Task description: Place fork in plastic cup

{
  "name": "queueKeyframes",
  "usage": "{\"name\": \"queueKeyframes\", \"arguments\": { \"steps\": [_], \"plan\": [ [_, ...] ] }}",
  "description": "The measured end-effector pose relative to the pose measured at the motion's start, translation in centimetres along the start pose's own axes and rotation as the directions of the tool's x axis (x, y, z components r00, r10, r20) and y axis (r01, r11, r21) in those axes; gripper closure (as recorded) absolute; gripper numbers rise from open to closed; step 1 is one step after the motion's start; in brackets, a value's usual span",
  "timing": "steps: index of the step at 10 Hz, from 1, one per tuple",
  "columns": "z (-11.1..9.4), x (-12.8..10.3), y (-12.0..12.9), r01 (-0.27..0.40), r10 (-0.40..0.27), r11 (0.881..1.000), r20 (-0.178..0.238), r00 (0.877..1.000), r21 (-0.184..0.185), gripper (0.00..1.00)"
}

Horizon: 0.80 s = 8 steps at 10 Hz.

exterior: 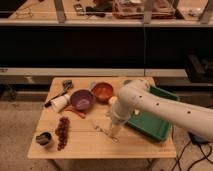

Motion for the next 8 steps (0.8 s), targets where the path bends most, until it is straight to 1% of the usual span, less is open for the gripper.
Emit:
{"name": "queueKeyframes", "arguments": {
  "steps": [1,2,3,5,6,8],
  "plan": [
    [1.6,0.4,-0.4,-0.028,0.028,1.0,0.017,0.999,0.012,0.35],
    [4.0,0.5,-1.1,-0.063,0.062,0.998,0.039,0.997,0.024,0.35],
    [5.6,0.4,-1.8,-0.089,0.087,0.995,0.046,0.995,0.04,0.35],
    [8.0,0.4,-3.2,-0.125,0.121,0.989,0.052,0.991,0.074,0.35],
    [8.9,0.2,-3.9,-0.142,0.138,0.986,0.057,0.989,0.088,0.35],
    [9.5,0.0,-4.3,-0.169,0.164,0.981,0.055,0.985,0.091,0.35]
  ]
}}
